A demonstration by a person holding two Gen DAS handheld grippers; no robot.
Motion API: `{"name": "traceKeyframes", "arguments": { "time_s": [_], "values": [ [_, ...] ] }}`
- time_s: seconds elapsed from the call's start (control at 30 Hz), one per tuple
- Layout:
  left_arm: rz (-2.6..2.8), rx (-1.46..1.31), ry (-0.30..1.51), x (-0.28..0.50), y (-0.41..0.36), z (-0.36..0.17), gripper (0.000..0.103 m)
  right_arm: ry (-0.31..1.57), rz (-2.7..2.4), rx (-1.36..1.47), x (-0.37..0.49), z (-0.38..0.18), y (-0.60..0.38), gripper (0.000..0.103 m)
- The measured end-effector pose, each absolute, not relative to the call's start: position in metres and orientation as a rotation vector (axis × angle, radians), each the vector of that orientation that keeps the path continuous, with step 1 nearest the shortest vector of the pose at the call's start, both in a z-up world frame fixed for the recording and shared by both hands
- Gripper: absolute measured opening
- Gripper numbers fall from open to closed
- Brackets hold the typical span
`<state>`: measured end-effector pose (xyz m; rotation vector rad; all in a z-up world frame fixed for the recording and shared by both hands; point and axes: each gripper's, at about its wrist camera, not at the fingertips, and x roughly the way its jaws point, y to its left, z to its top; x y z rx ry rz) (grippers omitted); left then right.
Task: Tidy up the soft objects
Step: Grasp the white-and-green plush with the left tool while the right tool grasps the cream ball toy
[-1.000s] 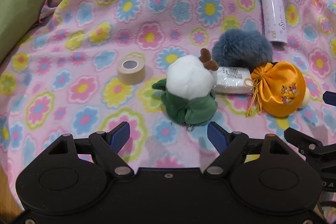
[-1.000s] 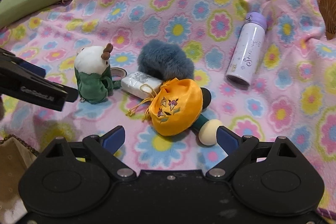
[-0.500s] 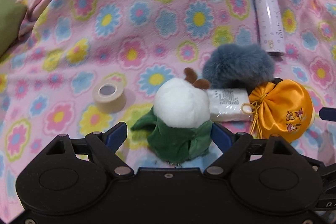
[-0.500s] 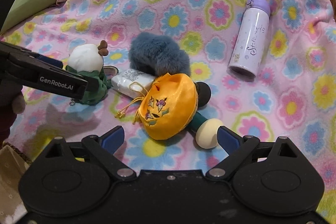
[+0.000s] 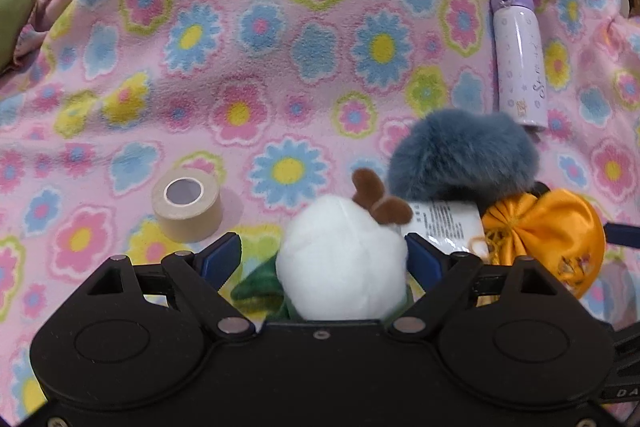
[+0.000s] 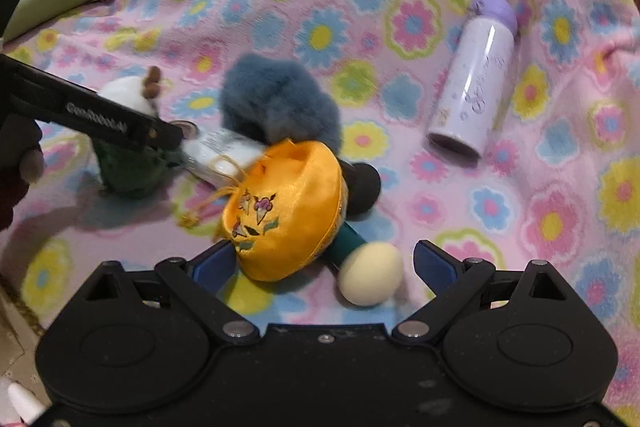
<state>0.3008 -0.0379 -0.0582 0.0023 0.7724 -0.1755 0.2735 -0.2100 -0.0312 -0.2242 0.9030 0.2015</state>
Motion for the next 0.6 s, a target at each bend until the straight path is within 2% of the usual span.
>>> {"name": "traceKeyframes", "arguments": {
  "time_s": [0.07, 0.13, 0.17, 0.2, 0.23, 0.37, 0.5, 0.6],
  "values": [
    [-0.169, -0.010, 0.776, 0.308, -0.037, -0.060, 0.084, 0.912, 0.204, -0.189, 0.276, -0.033, -0.216, 0.096],
    [-0.175, -0.037, 0.779, 0.313, -0.034, -0.062, 0.079, 0.914, 0.209, -0.177, 0.277, -0.036, -0.218, 0.096],
    [-0.185, -0.053, 0.781, 0.315, -0.032, -0.063, 0.074, 0.913, 0.215, -0.177, 0.276, -0.037, -0.219, 0.096],
    [-0.206, -0.071, 0.784, 0.316, -0.030, -0.063, 0.061, 0.907, 0.222, -0.178, 0.275, -0.037, -0.219, 0.095],
    [-0.231, -0.089, 0.791, 0.317, -0.028, -0.063, 0.053, 0.901, 0.228, -0.180, 0.274, -0.037, -0.219, 0.094],
    [-0.260, -0.097, 0.787, 0.314, -0.024, -0.061, 0.051, 0.891, 0.268, -0.163, 0.265, -0.035, -0.220, 0.093],
    [-0.264, -0.078, 0.781, 0.305, -0.018, -0.055, 0.051, 0.859, 0.304, -0.177, 0.253, -0.028, -0.218, 0.086],
    [-0.271, -0.080, 0.773, 0.295, -0.011, -0.049, 0.051, 0.850, 0.295, -0.173, 0.251, -0.026, -0.223, 0.085]
  ]
}}
